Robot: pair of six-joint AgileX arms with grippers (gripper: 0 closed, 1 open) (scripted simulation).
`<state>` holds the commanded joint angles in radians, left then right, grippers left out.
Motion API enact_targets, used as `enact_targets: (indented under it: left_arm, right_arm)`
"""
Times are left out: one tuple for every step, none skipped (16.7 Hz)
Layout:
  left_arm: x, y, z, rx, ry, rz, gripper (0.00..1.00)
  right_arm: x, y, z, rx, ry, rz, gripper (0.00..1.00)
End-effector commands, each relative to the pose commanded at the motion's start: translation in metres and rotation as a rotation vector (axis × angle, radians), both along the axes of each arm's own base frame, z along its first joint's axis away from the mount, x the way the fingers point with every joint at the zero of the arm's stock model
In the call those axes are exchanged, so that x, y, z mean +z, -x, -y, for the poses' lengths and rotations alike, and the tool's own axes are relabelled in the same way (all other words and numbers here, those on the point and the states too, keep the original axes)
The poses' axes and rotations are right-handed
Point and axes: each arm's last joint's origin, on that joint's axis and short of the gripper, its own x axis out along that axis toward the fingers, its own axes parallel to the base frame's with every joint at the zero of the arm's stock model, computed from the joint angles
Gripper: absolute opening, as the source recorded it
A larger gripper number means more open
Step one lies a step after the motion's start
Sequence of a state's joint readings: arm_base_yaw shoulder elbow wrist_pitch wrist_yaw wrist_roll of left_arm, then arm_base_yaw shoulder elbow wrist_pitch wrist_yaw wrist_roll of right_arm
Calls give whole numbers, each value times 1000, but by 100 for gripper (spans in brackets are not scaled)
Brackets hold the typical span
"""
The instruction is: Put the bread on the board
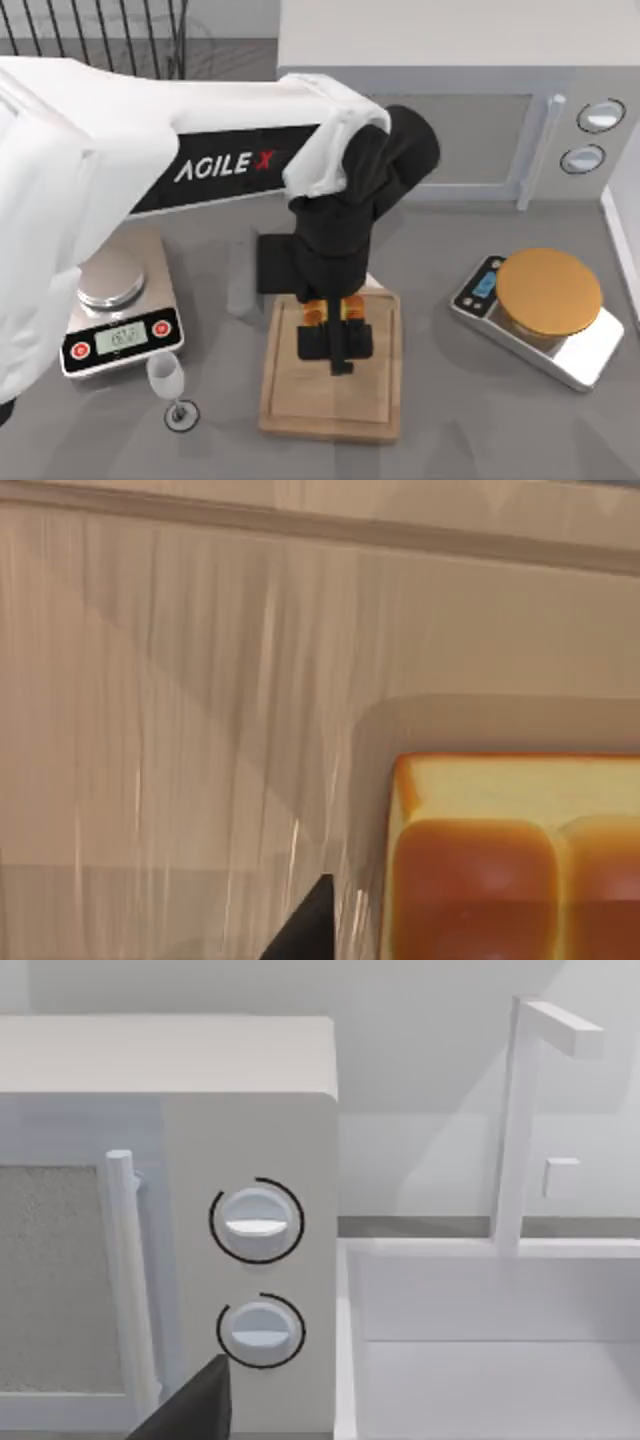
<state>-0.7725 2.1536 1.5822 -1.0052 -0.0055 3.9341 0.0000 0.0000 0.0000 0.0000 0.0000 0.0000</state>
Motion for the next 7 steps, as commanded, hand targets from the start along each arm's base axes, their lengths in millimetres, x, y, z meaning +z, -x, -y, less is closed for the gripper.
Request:
enact_targets:
  left_arm:
    - [0,0,0,0,0,0,98]
    - [0,0,0,0,0,0,100]
    - [0,0,0,0,0,0,100]
    - [0,0,0,0,0,0,100]
    - [0,0,0,0,0,0,100]
    - [0,0,0,0,0,0,100]
    - [0,0,0,0,0,0,100]
  right_arm:
    - [0,0,0,0,0,0,100]
    - [0,0,0,0,0,0,100]
    - [0,0,0,0,0,0,100]
    - [0,0,0,0,0,0,100]
    - [0,0,0,0,0,0,100]
    - [0,0,0,0,0,0,100]
    - [0,0,0,0,0,0,100]
